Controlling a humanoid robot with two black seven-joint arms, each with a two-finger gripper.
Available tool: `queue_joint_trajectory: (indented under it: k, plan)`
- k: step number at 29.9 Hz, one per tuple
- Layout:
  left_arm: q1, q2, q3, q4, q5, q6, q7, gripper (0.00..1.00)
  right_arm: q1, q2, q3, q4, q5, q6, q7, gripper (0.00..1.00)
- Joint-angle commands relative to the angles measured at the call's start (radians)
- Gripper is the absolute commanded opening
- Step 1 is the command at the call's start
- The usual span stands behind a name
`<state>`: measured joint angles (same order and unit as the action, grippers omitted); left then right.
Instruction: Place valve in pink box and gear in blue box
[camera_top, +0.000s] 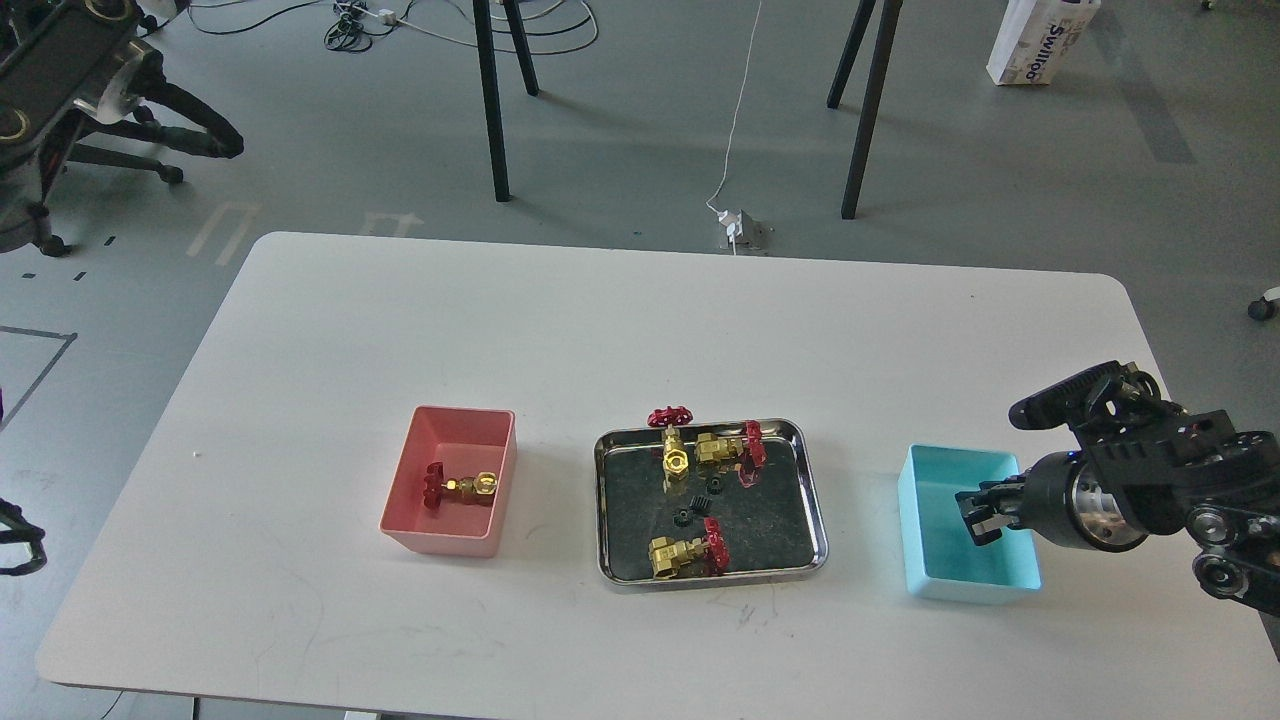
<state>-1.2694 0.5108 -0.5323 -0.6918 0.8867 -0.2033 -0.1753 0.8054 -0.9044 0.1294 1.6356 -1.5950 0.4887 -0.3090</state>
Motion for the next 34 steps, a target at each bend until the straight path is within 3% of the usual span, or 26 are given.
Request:
queue_joint_trajectory:
  k: [1,5,12,17,20,24,28,34]
  plan:
    - [0.002,0.000,0.000,0.000,0.000,-0.001,0.000,0.91,-0.008,0.012,0.002,-0.003,0.006,0.000,-0.004,0.74]
    - [0.005,0.000,0.000,0.000,0.000,-0.002,0.002,0.91,-0.006,0.010,0.059,0.007,0.026,0.000,-0.005,0.78]
    - [0.008,-0.008,0.000,-0.002,0.020,-0.002,0.002,0.91,0.003,0.025,0.387,-0.022,0.289,0.000,-0.044,0.83]
    - [0.016,-0.020,0.000,0.000,0.020,0.004,0.000,0.91,0.003,0.108,0.596,-0.264,0.490,-0.004,-0.039,0.83]
    - [0.018,-0.057,0.001,0.000,0.021,0.005,0.000,0.91,0.011,0.171,0.677,-0.454,0.593,-0.198,-0.035,0.84]
    - [0.021,-0.084,0.000,-0.002,0.021,0.011,-0.001,0.91,0.055,0.327,0.807,-0.644,0.664,-0.416,-0.025,0.94]
    - [0.021,-0.103,0.009,0.000,0.021,0.033,0.000,0.91,0.095,0.415,0.943,-0.759,0.671,-0.516,-0.007,0.95]
    - [0.019,-0.120,0.037,-0.002,0.021,0.036,0.004,0.92,0.107,0.463,0.921,-0.806,0.676,-0.559,-0.009,0.97]
